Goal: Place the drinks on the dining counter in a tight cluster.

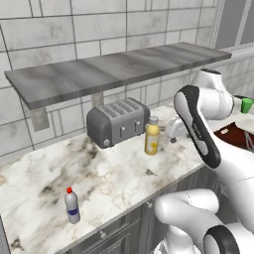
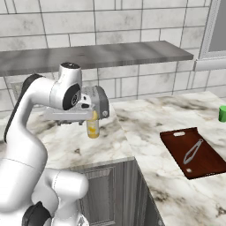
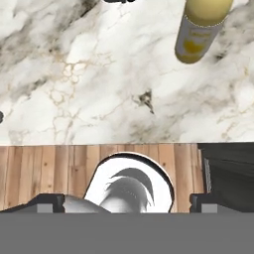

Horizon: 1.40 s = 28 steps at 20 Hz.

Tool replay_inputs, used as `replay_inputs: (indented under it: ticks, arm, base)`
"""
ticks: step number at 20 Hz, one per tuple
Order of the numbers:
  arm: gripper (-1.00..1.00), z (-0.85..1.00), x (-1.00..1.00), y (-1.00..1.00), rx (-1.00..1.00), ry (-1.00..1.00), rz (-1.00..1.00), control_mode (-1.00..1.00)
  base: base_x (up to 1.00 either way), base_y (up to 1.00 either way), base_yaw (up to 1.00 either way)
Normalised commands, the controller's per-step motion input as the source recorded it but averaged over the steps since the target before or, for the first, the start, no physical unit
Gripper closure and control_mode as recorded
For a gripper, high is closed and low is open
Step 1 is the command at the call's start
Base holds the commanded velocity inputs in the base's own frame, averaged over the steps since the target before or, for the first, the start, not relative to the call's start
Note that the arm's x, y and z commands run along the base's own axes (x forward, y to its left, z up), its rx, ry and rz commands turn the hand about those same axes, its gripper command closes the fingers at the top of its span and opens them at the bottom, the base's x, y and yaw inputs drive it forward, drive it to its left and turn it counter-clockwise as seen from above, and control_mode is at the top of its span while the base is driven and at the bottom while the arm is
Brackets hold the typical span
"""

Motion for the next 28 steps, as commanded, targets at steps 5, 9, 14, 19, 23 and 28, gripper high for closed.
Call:
replay_inputs:
  ticks: [5,9,14,19,23,28]
  arm:
    - [-1.0,0.12,0.68,0.0,0.0,-0.04,0.0,-1.0]
    - [-1.0,0.33,0.44,0.0,-0.03,0.02,0.0,-1.0]
    - [-1.0,0.02,0.29,0.0,-0.05,0.01,0.0,-1.0]
    - [-1.0,-0.24,0.32,0.0,-0.01,-0.02,-0.01,-1.0]
    - [-1.0,-0.27,0.24,0.0,0.0,-0.06,-0.01,-1.0]
    - [-1.0,0.0,0.4,0.0,0.0,0.0,-0.04,-1.0]
  base:
    - [0.0,0.0,0.0]
    - [0.0,0.0,0.0]
    - [0.0,0.0,0.0]
    - [0.0,0.0,0.0]
    - [0.0,0.0,0.0]
    - [0.0,0.0,0.0]
